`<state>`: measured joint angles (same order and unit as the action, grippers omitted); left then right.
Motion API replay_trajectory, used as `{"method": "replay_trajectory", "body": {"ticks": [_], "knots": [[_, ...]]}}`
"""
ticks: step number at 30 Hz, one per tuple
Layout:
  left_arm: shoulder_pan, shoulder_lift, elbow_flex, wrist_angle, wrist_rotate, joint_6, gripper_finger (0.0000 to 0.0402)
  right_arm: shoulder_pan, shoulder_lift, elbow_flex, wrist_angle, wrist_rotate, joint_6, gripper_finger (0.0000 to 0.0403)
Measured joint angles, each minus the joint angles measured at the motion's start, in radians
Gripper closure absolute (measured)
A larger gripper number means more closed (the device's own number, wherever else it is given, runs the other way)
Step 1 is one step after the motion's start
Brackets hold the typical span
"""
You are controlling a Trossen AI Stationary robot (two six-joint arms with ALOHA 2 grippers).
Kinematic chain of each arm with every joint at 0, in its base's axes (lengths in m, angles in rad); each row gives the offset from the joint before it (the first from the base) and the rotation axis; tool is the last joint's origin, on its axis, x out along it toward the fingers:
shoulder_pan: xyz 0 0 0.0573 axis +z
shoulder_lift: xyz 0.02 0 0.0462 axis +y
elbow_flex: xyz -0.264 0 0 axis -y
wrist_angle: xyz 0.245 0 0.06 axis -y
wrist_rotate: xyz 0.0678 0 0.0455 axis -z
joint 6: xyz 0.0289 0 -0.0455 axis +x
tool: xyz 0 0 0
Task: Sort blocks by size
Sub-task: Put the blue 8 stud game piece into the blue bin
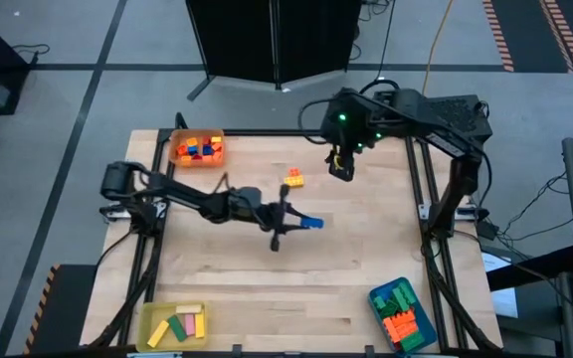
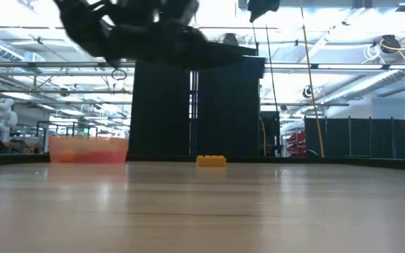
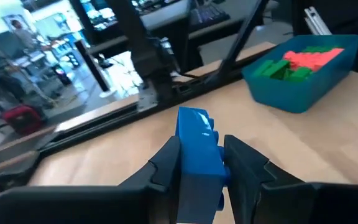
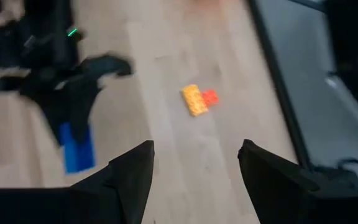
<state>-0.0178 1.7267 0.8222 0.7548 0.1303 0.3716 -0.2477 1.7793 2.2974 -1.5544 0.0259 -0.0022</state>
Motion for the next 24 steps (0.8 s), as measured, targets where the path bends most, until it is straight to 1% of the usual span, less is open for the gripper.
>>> {"method": "replay_trajectory", "body": {"ticks": [2,5,10,16,20,24], "knots": [[-0.018,0.053,0.061,-0.015,0.000,-0.007,0.0315,0.022,-0.020,0.000,-0.017,0.060,0.049,0.0177],[-0.044,0.118,0.142,-0.033,0.016,-0.009,0.0315,0.058,-0.043,0.000,-0.017,0.102,0.104,0.0177],[-0.084,0.211,0.278,-0.028,0.102,-0.040,0.0315,0.084,-0.085,-0.001,-0.017,0.104,0.159,0.0177],[-0.135,0.352,0.459,-0.044,0.113,-0.053,0.0315,0.093,-0.137,-0.001,-0.016,0.108,0.215,0.0177],[-0.156,0.439,0.574,-0.061,0.116,-0.052,0.0315,0.111,-0.154,-0.001,-0.017,0.136,0.233,0.0177],[-0.160,0.533,0.697,-0.061,0.167,-0.071,0.0315,0.129,-0.156,-0.001,-0.017,0.139,0.253,0.0177]]}}
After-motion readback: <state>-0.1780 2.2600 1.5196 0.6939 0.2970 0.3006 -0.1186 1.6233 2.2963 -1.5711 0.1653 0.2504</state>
